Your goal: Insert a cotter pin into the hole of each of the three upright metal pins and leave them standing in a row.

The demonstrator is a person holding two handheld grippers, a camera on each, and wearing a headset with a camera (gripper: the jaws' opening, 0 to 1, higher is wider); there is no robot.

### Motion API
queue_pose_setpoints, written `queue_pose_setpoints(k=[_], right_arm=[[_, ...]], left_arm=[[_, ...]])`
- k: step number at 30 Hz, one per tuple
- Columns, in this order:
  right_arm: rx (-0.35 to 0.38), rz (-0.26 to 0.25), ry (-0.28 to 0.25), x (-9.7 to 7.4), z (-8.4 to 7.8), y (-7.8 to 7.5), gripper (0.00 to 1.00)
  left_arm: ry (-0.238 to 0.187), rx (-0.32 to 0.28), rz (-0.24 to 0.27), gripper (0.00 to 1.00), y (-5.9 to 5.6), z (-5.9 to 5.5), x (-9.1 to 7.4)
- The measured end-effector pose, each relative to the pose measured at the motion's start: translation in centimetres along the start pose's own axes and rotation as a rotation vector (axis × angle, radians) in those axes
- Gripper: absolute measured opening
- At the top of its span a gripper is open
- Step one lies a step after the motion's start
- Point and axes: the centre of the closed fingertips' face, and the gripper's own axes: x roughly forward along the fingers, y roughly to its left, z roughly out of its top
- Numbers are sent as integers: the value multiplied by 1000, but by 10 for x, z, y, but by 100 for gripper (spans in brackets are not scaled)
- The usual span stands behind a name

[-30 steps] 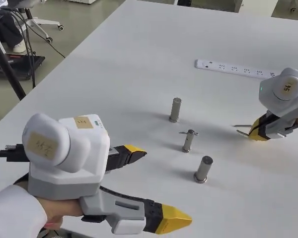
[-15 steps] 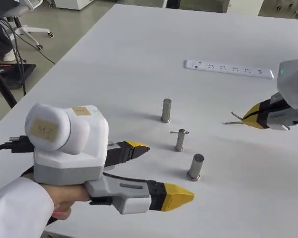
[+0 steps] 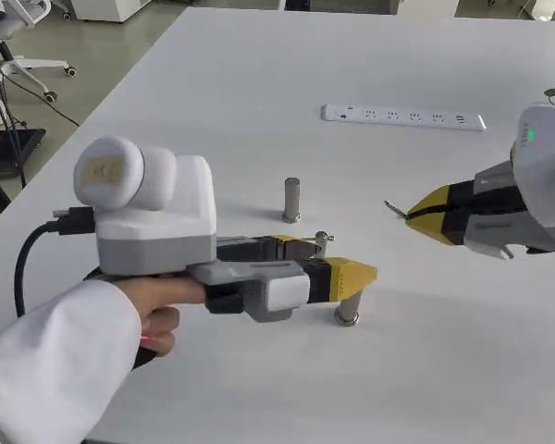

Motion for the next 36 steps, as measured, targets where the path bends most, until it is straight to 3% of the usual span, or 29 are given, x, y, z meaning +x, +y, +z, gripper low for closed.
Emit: queue_pose_setpoints(k=[1,5,10,16,26,36], right_arm=[[3,1,-7,0,3,4,0],[-16,-2,-37,0,11,17,0],[-70,-7,-30,3,15,31,0],[-94,15,-25,3,15,42,0],[-143,5,-16,1,20,51,0],[-159,11,-12,2,21,54,0]], left_arm=[[24,1,2,42,1,-4,3],[57,-19,-7,38,0,-9,9],[58,-59,-24,22,-1,-7,15],[60,-100,-36,17,-3,-4,16],[60,-158,-63,2,-7,-4,17],[85,-190,-64,1,-6,-9,16]])
